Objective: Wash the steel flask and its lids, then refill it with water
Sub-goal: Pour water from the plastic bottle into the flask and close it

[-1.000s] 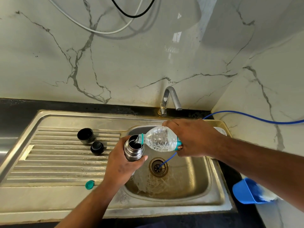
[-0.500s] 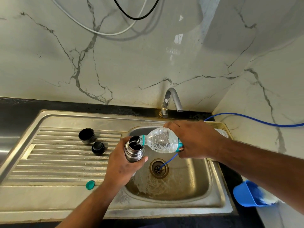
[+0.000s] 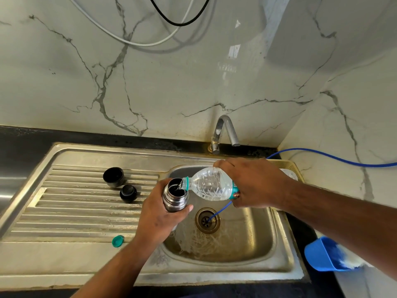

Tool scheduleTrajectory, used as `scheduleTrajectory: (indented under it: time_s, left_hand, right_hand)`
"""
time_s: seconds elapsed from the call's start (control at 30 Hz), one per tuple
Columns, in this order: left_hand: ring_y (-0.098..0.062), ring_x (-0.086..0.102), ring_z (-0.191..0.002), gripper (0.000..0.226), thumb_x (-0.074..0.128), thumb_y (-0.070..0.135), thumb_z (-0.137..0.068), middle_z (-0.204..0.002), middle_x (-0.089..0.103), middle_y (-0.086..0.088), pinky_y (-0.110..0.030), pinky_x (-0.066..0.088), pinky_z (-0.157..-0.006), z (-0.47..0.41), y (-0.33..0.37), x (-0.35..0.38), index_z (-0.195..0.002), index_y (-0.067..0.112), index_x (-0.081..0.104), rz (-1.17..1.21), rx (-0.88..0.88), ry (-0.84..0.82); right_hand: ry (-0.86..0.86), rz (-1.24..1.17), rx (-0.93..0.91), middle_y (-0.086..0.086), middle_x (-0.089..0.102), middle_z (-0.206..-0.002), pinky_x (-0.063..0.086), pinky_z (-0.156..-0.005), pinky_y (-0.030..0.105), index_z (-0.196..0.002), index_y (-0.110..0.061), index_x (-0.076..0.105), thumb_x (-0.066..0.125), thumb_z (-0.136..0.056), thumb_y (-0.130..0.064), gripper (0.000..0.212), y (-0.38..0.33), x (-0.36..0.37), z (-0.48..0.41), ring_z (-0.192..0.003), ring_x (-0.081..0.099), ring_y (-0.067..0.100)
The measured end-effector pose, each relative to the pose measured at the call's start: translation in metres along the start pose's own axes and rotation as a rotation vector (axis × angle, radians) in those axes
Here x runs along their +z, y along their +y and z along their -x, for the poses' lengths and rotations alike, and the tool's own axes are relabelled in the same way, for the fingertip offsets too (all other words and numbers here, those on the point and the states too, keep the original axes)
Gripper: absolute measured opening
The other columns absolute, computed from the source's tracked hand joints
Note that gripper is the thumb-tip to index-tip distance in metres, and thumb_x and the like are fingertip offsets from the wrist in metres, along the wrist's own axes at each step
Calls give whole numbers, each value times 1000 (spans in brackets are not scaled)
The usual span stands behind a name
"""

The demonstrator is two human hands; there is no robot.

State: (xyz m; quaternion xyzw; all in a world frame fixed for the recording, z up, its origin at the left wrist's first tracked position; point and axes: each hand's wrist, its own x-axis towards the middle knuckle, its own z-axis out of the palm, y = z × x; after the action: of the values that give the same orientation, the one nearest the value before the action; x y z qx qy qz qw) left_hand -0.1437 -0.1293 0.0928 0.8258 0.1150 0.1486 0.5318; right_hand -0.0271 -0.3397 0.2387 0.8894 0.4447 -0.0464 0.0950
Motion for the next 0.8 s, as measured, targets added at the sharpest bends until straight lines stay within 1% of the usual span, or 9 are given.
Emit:
scheduleTrajectory:
  time_s: [0.17,0.37,0.5,0.8]
  left_hand:
    - [9,65,-93,75,97,31,-64,-106,69,19,-4,48,-73,0,0,0,-125,35,54,3,-2,-1]
    - [9,65,-94,76,97,30,-64,-106,68,20,-4,49,-74,0,1,1,-125,36,52,6,5,1]
    - [9,65,-94,76,97,31,-64,-107,68,20,-6,50,-74,-1,-1,1,-124,37,51,-1,7,-1]
    - [8,64,-96,76,96,31,-65,-109,67,20,-7,51,-75,-1,-1,1,-126,38,50,9,7,-4]
  right_hand:
    - [1,-2,-10,-6,49,-148,53,-97,36,-156,-30,23,80,-77,-51,99,1,1,-1,-128,51,15]
    - [-9,-2,-7,-5,48,-148,54,-98,40,-155,-30,22,80,-77,-52,100,1,3,-2,-128,51,16]
    - [-5,5,-11,-5,50,-146,55,-95,41,-154,-30,22,80,-76,-52,100,1,5,-3,-125,53,16]
    - [-22,-1,-6,-4,49,-148,54,-97,43,-155,-29,22,81,-76,-52,101,1,6,-4,-128,52,17]
